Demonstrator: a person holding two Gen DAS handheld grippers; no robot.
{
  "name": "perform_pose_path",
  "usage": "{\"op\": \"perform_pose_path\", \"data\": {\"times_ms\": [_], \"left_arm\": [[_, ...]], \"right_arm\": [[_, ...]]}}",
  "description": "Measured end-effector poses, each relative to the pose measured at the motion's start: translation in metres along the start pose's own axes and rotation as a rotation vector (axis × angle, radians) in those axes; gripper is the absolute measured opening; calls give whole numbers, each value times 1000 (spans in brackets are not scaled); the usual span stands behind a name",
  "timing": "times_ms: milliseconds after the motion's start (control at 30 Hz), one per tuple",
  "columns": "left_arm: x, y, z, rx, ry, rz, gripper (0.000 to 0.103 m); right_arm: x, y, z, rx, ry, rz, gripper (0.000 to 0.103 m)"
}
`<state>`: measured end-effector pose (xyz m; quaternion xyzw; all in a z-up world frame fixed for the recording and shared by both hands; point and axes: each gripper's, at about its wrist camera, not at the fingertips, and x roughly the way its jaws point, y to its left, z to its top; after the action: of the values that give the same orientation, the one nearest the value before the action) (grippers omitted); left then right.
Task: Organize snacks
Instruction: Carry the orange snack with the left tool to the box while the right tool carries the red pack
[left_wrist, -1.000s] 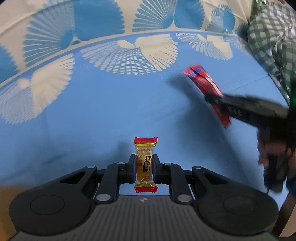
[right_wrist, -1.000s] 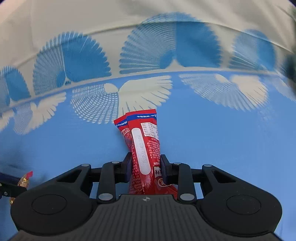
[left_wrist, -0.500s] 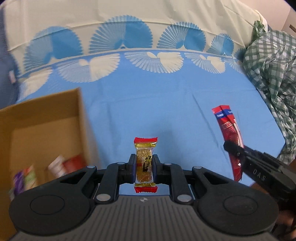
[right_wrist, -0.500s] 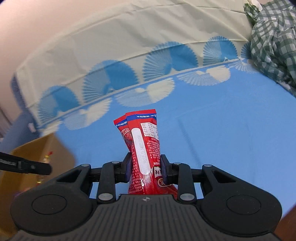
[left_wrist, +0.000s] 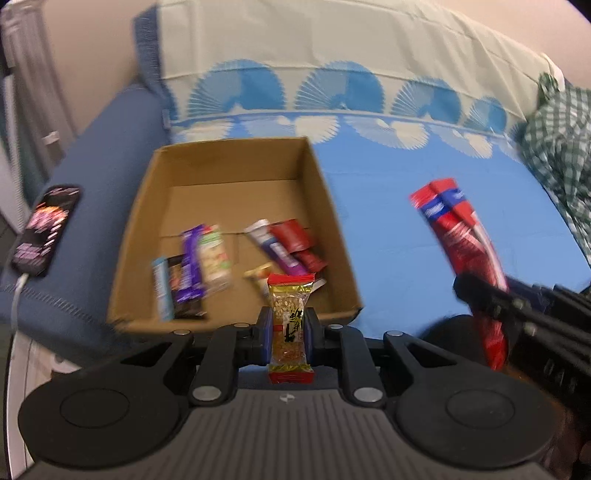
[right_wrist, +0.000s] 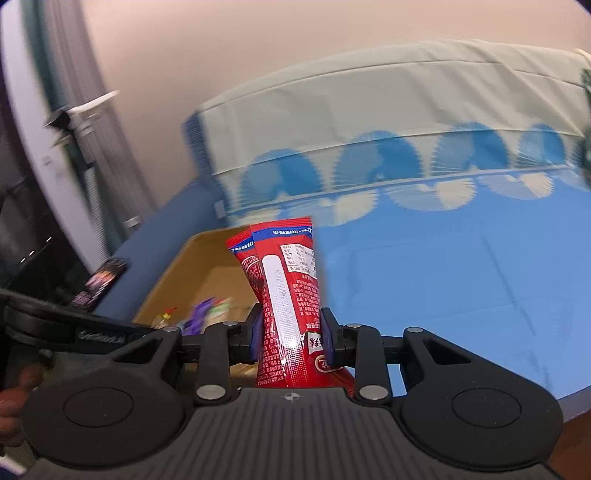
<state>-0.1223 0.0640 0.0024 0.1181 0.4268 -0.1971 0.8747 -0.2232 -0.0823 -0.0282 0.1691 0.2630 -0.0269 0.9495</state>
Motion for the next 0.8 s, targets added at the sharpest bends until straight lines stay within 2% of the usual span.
{"op": "perform_pose_path", "data": {"times_ms": [200, 333, 800], "left_arm": [[-35, 22, -37, -28, -42, 16, 18], [-52, 31, -50, -58, -70, 14, 18], [-72, 41, -61, -77, -128, 1, 18]], "right_arm": [[-22, 56, -24, -122, 17, 61, 32], [-36, 76, -28, -197, -19, 69, 32], [-49, 91, -34, -265, -41, 52, 32]]}}
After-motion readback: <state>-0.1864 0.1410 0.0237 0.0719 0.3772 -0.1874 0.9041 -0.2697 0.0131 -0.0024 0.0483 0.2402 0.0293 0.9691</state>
